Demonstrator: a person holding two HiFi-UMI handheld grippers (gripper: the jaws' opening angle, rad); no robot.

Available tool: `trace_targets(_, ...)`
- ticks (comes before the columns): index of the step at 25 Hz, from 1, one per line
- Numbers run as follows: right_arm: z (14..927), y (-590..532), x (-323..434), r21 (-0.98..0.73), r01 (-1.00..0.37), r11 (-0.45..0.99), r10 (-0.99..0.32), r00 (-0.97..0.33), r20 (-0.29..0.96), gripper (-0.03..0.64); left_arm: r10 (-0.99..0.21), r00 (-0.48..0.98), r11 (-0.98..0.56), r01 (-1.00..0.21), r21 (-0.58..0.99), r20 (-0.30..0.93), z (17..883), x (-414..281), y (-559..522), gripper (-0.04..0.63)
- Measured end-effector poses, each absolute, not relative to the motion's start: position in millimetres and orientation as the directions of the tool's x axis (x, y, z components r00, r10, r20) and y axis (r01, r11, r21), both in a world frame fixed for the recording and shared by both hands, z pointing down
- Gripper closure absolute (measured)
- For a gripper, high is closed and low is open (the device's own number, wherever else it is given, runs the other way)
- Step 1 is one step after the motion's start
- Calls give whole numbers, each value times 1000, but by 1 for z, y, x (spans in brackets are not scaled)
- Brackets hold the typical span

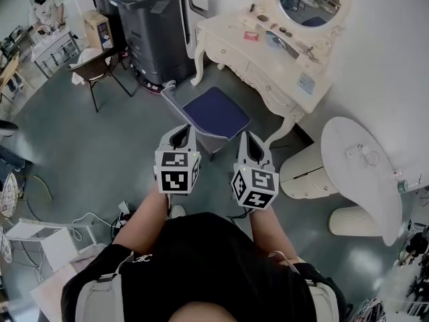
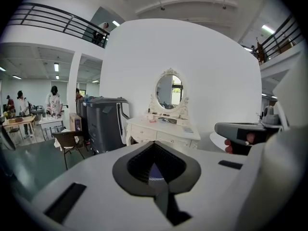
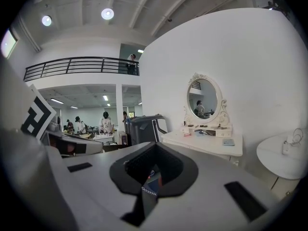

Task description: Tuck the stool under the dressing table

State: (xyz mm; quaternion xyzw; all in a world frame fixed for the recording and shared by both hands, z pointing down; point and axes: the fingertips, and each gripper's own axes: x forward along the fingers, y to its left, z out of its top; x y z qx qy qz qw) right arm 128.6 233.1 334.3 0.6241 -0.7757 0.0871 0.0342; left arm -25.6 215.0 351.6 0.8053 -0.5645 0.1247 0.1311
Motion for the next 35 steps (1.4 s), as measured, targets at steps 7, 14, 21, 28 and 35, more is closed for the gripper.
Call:
trace_targets(7,339,226,100,-60,-974,217,-956,-225,189,611,-871,341,-332,-939,88,353,356,-46,211,591)
trace_targets(14,348,215,57,-37,-974,225,-950,-227,212,611,-856,364,-346,-931,117,367,369,-81,198,591)
trace_targets(21,356,205,24,-23,-982,188,-952,-188,240,611,-839,392,-361,-920,152,378,377,-122,180,591)
trace_targets(28,390,196,33,-26,-991,128,-932,-129,339,611,-816,391,-343,-920,188,426,403,-147,167,591)
trace_targets(35,414,165,37,-28,-995,97,-924,-100,369,611,-804,385,-345,-923,171,453,419,-157,132,591)
